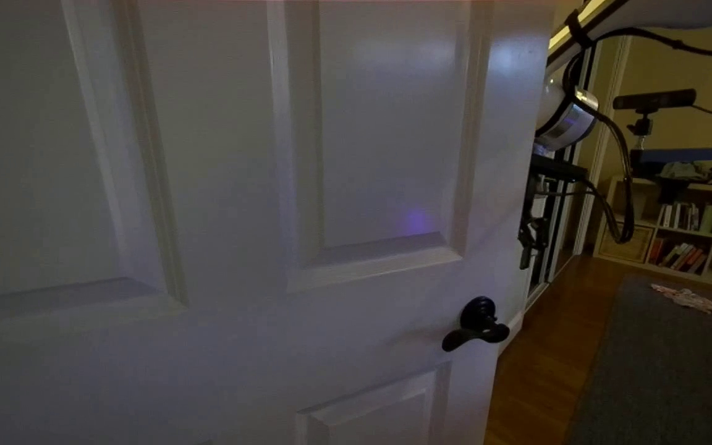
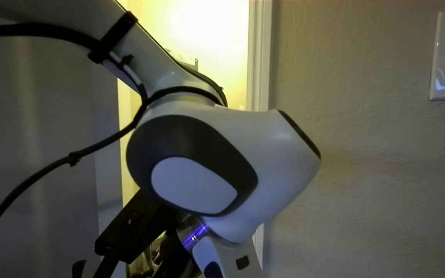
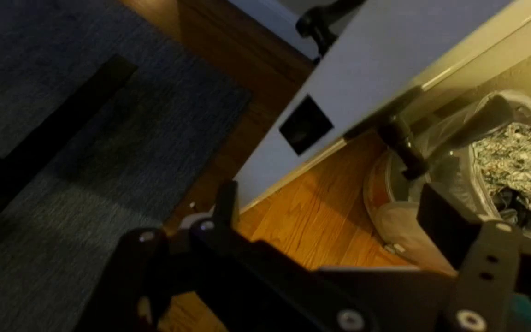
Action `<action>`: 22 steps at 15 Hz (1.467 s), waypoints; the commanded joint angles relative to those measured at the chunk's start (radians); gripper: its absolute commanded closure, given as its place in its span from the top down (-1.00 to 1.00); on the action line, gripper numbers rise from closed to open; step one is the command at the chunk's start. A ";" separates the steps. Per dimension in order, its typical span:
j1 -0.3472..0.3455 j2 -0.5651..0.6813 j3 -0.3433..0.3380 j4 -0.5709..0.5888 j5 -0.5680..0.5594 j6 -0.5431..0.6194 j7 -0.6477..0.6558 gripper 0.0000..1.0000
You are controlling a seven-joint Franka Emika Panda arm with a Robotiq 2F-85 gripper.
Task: Push the door handle down and open the door
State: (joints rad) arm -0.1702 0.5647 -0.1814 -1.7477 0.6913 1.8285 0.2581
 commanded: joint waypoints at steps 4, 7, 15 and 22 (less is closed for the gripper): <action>0.059 -0.227 -0.007 -0.203 -0.259 0.241 0.016 1.00; 0.067 -0.305 -0.004 -0.260 -0.396 0.234 0.001 1.00; 0.064 -0.496 0.021 -0.433 -0.592 0.234 -0.033 1.00; 0.070 -0.651 0.083 -0.588 -0.510 0.323 -0.231 1.00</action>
State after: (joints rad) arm -0.1090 0.0200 -0.1084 -2.2203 0.1399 2.0920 0.1101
